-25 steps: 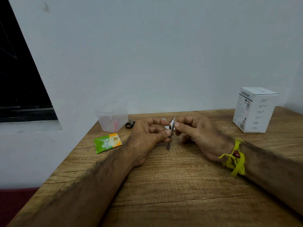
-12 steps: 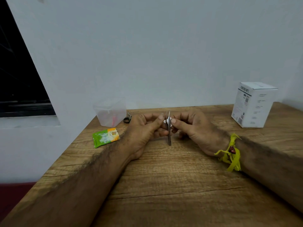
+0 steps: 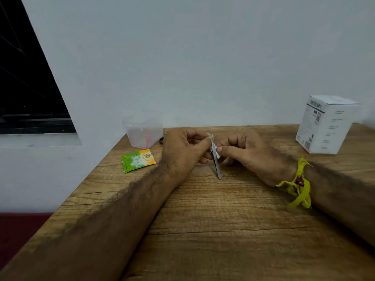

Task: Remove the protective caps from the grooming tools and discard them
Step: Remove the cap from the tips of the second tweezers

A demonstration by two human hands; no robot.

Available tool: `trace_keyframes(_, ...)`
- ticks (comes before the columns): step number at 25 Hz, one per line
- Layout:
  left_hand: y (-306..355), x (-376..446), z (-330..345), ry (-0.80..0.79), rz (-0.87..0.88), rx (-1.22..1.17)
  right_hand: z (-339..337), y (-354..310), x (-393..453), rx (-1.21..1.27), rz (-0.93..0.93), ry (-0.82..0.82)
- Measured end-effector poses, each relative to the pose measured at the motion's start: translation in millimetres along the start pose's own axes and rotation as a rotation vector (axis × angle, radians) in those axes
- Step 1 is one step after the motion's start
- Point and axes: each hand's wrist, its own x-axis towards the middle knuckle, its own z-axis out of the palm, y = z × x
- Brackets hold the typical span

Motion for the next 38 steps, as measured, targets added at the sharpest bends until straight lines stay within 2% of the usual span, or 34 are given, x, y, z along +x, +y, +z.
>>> trace_keyframes(4, 2.2, 1.2, 1.3, 0.059, 0.017, 0.086, 5.1, -5.6, -2.8, -0.056, -0.006, 0.007)
trace_keyframes(10, 2.3, 2.5, 3.0, 0.097, -0.034, 0.047, 23.5, -9.6, -14.7, 0.029, 0.011, 0.207)
trace_keyframes(13, 1.9, 3.8, 2.6, 0.115, -0.036, 0.064, 26.0, -12.7, -15.8, 0.060, 0.051, 0.244)
trace_keyframes(16, 0.8, 4.4, 0.6, 0.131, -0.038, 0.068, 25.4, -16.5, -15.6, 0.006, 0.088, 0.217)
trace_keyframes(20, 0.4, 3.1, -0.2, 0.133, -0.039, 0.074, 22.4, -18.3, -13.5, -0.204, 0.080, 0.145)
trace_keyframes(23, 0.7, 2.2, -0.1, 0.118, -0.035, 0.071, 22.7, -19.0, -11.8, -0.232, 0.097, 0.154)
trace_keyframes(26, 1.6, 1.4, 1.4, 0.136, -0.033, 0.057, 25.6, -18.5, -11.7, -0.367, 0.060, 0.169)
trace_keyframes(29, 2.2, 1.0, 2.4, 0.150, -0.028, 0.062, 25.8, -19.2, -13.1, -0.399, 0.041, 0.175)
trace_keyframes(34, 1.5, 1.6, 1.8, 0.140, -0.021, 0.084, 21.3, -21.5, -12.5, -0.503, 0.041, 0.091)
trace_keyframes(38, 2.6, 1.6, 1.4, 0.129, -0.011, 0.102, 22.7, -19.5, -13.1, -0.487, 0.050, 0.078)
